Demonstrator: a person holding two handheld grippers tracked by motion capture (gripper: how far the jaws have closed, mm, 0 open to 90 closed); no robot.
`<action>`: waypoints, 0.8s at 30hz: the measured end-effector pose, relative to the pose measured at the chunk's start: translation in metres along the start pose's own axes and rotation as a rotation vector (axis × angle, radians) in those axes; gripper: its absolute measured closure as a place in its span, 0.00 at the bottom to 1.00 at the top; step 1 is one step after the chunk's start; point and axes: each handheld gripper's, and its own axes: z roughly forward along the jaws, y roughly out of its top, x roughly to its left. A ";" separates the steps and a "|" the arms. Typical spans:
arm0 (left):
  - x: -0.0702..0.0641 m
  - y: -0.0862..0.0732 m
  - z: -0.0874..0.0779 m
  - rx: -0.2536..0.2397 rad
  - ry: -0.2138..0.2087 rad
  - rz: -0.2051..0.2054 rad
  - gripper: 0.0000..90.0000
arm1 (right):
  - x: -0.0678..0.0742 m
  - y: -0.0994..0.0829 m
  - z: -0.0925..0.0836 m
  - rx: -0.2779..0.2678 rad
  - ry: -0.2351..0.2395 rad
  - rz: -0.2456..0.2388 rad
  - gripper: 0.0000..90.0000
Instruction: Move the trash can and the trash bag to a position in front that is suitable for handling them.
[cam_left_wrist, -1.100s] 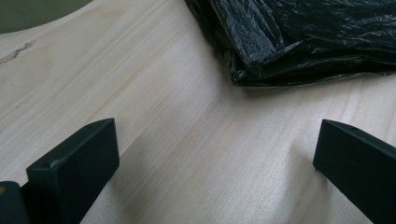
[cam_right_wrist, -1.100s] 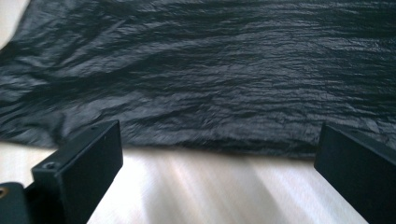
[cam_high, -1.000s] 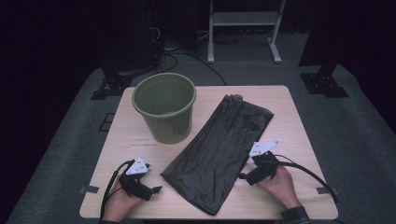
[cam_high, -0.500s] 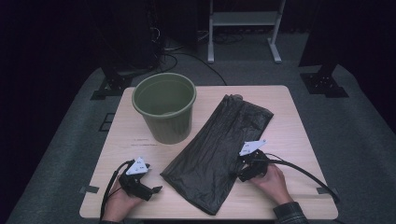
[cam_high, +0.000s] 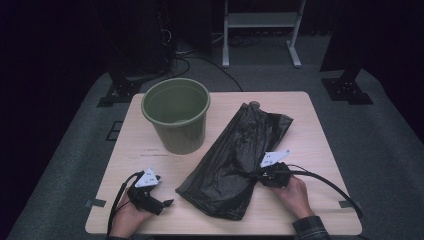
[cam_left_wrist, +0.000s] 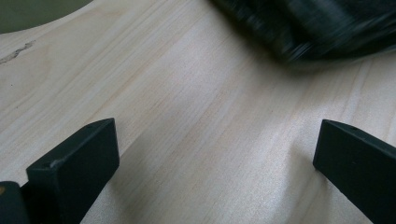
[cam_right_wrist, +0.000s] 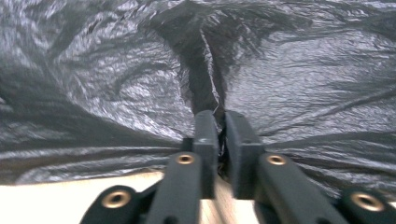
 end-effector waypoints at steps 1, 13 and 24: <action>0.000 0.000 0.000 0.000 0.000 0.000 0.00 | -0.002 -0.002 -0.001 -0.007 0.013 0.015 0.98; 0.000 0.000 0.000 0.000 0.000 0.000 0.00 | 0.002 -0.003 -0.010 0.014 0.012 0.007 0.99; 0.000 0.000 0.000 0.000 0.003 -0.002 0.00 | 0.003 -0.022 -0.034 0.039 -0.020 0.019 0.98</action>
